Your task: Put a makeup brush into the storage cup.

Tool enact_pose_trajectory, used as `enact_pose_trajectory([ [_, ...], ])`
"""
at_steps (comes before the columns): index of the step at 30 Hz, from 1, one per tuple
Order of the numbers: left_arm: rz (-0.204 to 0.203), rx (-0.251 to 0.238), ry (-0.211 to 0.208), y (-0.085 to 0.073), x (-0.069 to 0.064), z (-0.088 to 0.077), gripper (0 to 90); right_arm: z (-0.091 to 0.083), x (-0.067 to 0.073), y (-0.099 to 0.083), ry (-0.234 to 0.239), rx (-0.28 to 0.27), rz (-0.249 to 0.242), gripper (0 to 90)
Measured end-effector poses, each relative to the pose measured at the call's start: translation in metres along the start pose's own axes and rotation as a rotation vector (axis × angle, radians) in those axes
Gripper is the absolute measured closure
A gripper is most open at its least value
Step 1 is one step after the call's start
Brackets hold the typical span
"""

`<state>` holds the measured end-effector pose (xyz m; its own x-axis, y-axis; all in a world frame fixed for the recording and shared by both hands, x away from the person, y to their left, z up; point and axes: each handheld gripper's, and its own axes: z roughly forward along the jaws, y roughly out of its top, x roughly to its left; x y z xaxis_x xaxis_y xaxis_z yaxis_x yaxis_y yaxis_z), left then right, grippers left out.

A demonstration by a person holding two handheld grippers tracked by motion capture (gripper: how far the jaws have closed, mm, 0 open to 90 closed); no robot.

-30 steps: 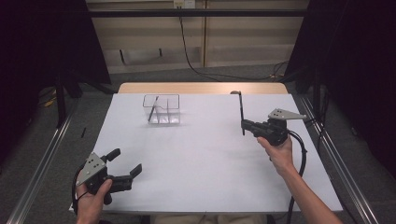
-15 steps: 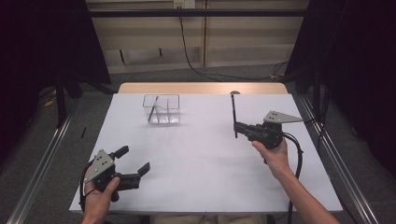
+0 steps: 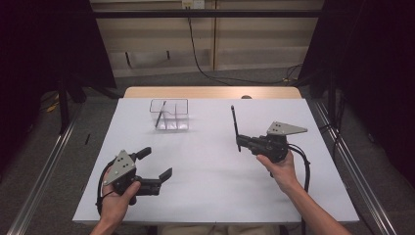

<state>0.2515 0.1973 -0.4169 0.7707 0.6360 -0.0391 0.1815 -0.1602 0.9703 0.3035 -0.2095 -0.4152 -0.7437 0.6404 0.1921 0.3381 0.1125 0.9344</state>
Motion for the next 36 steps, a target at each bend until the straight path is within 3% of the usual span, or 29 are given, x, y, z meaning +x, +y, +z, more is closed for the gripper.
enact_pose_trajectory([
  [6,-0.008,-0.006,-0.044,0.007,-0.005,0.013,3.2,0.000,0.007,-0.001,0.016,0.002,-0.015,85.2],
  [16,0.032,-0.015,-0.092,0.024,-0.014,0.033,2.9,0.007,0.017,-0.003,0.060,0.016,-0.022,85.2],
  [24,0.017,-0.008,-0.114,0.033,-0.022,0.056,7.3,0.013,0.025,-0.005,0.084,0.026,-0.031,85.1],
  [31,0.032,-0.023,-0.147,0.041,-0.029,0.077,6.2,0.014,0.028,-0.006,0.096,0.024,-0.036,85.1],
  [36,0.008,-0.040,-0.163,0.048,-0.034,0.089,6.1,0.016,0.033,-0.004,0.107,0.023,-0.037,85.1],
])
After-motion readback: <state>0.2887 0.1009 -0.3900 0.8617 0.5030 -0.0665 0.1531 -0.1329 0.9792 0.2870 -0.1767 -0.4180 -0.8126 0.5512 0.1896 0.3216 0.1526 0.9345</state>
